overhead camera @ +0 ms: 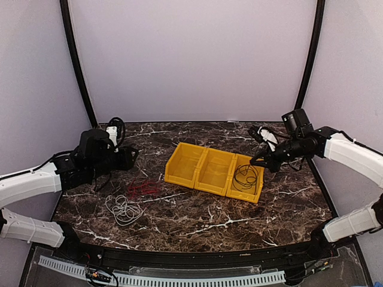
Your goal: Untangle the cables
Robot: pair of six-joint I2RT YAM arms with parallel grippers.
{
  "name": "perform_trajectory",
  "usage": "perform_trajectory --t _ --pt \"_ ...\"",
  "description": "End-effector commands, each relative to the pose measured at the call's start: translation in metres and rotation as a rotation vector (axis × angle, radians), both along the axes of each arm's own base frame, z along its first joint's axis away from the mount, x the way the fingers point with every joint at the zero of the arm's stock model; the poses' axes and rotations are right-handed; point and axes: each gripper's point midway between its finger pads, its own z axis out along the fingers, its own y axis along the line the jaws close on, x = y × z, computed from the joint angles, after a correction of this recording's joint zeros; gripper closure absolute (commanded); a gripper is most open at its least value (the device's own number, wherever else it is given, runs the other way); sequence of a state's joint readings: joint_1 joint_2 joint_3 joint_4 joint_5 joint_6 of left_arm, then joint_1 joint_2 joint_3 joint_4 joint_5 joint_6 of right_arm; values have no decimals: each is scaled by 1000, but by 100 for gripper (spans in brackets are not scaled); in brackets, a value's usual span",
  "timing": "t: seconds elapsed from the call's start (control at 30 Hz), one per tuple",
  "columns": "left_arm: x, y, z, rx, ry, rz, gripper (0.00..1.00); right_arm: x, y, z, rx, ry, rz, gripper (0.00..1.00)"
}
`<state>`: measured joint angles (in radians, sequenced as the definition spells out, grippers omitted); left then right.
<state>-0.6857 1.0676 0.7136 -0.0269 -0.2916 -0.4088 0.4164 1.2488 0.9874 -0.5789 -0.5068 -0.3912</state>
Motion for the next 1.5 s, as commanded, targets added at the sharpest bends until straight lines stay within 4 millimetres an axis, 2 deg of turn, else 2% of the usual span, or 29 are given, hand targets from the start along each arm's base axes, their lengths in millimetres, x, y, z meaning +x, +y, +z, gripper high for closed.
perform_trajectory --t 0.0,0.33,0.5,0.9,1.03,1.1,1.2,1.3,1.4,1.47 --pt "-3 -1 1 -36 -6 -2 54 7 -3 -15 -19 13 -21 100" --pt "-4 1 -1 -45 4 10 54 22 -6 -70 -129 151 -63 100" --pt "-6 5 -5 -35 4 20 54 28 -8 -89 -173 206 -78 100" --pt "-3 0 -13 -30 11 9 54 34 -5 -100 -213 236 -92 100" --pt "-1 2 -13 -14 14 18 54 31 0 -107 -293 218 -70 100" --pt "0 10 -13 30 26 56 53 27 5 -109 -324 226 -50 100" --pt "3 25 -8 99 30 126 44 23 7 -113 -364 239 -31 100" --pt "4 30 -6 123 30 139 39 19 4 -115 -405 232 -25 100" --pt "3 33 -6 138 40 147 37 13 -1 -110 -423 240 -17 95" --pt "3 37 0 149 31 160 37 7 -3 -96 -420 235 1 87"
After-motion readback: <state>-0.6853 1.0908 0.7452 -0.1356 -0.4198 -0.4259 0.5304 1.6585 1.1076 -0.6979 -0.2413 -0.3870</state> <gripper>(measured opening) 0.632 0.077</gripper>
